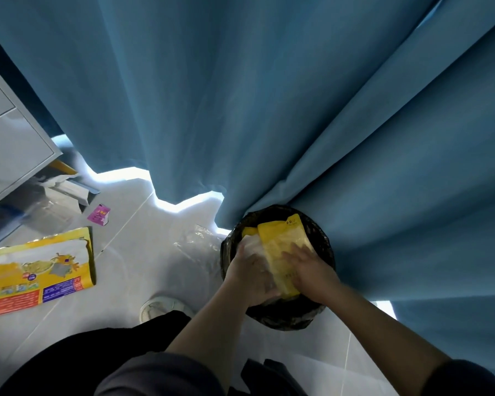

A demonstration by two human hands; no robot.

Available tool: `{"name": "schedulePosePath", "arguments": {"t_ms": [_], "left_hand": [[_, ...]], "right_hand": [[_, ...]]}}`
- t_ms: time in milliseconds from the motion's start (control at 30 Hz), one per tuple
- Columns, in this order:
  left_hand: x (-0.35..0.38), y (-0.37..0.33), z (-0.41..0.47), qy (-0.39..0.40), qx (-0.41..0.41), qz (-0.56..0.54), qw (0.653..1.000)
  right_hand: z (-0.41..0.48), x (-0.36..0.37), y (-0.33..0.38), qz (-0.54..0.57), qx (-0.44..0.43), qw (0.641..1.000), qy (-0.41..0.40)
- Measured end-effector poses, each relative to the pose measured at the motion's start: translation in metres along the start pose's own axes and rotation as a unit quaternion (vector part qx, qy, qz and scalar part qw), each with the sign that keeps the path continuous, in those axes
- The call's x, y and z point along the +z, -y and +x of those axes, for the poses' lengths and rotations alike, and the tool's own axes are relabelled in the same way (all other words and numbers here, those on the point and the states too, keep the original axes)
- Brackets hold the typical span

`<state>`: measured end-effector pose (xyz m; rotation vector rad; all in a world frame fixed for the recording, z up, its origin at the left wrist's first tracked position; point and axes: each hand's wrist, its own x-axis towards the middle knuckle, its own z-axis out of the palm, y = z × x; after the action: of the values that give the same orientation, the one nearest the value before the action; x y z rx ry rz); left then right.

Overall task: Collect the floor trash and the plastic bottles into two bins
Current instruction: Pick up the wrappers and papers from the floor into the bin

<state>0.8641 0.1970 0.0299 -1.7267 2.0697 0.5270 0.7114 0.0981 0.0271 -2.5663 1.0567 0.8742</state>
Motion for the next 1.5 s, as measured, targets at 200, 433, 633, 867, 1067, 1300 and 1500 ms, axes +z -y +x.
{"name": "schedulePosePath", "arguments": {"t_ms": [200, 433, 633, 867, 1067, 1300, 1500], "left_hand": [[0.002, 0.002, -0.001, 0.053, -0.031, 0.001, 0.998], [-0.008, 0.02, -0.005, 0.025, -0.038, -0.017, 0.999], [-0.054, 0.084, -0.055, -0.052, -0.044, 0.001, 0.998], [-0.005, 0.184, -0.144, -0.05, -0.196, -0.016, 0.979], [0.103, 0.223, -0.173, -0.025, -0.326, -0.131, 0.936], [0.185, 0.233, -0.162, 0.014, -0.415, -0.255, 0.873], [0.232, 0.253, -0.142, 0.04, -0.43, -0.274, 0.859]], "right_hand": [[0.021, 0.01, 0.008, 0.014, 0.018, 0.998, 0.051], [0.008, -0.014, 0.009, 0.018, 0.008, 0.999, -0.041], [-0.004, -0.064, 0.042, -0.016, -0.045, 0.988, -0.147], [0.025, -0.093, 0.132, -0.023, -0.194, 0.96, -0.2], [0.11, -0.067, 0.208, -0.051, -0.232, 0.965, -0.11], [0.182, -0.018, 0.254, -0.078, -0.202, 0.976, 0.03], [0.226, 0.002, 0.268, -0.11, -0.198, 0.971, 0.075]]}}
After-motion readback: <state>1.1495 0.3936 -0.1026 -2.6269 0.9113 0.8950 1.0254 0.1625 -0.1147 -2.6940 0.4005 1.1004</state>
